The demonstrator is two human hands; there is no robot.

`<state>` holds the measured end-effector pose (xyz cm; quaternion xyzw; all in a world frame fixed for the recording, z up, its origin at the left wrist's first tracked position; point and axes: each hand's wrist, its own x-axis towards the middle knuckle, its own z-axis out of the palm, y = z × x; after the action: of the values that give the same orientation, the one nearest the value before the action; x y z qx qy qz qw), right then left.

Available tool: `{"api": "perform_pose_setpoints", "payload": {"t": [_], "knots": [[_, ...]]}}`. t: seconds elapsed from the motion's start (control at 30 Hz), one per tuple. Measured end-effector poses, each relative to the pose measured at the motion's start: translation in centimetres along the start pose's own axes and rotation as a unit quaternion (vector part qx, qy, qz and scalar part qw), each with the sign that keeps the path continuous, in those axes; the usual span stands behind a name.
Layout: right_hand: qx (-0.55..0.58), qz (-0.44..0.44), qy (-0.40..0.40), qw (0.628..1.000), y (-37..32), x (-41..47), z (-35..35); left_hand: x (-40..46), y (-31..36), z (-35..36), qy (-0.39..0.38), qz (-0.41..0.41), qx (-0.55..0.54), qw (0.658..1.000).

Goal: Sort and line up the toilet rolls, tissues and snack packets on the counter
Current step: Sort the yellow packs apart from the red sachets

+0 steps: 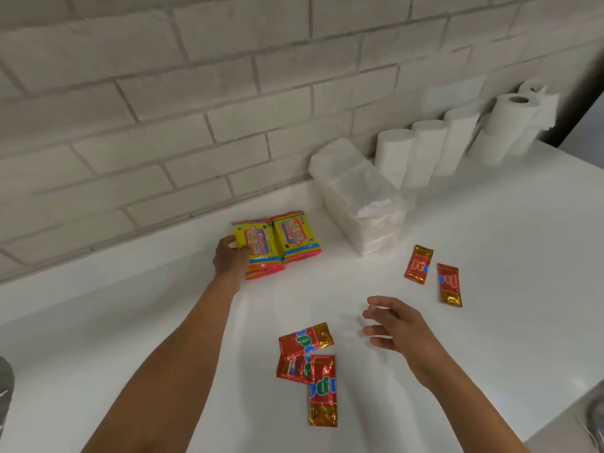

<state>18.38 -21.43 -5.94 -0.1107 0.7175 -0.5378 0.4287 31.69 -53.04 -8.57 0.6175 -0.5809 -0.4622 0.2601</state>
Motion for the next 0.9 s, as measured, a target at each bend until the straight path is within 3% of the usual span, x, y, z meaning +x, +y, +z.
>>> {"api": "perform_pose_setpoints", "payload": {"t": [0.33, 0.6, 0.77, 0.9], "knots": [[-0.028, -0.001, 0.038, 0.999, 0.2, 0.1, -3.6, 0.4, -1.0, -0.2, 0.034, 0.023, 0.159, 0.986], [-0.053, -0.021, 0.063, 0.996, 0.1, 1.1, -7.7, -6.0, 0.1, 1.3, 0.015, 0.157, 0.233, 0.959], [-0.112, -0.040, 0.101, 0.988, 0.1, 2.5, -11.3, -11.8, 0.7, 5.3, -0.027, 0.240, 0.183, 0.953], [-0.200, -0.067, 0.123, 0.970, 0.0, 4.8, -13.8, -15.6, 1.0, 9.2, -0.059, 0.239, 0.192, 0.950]]}}
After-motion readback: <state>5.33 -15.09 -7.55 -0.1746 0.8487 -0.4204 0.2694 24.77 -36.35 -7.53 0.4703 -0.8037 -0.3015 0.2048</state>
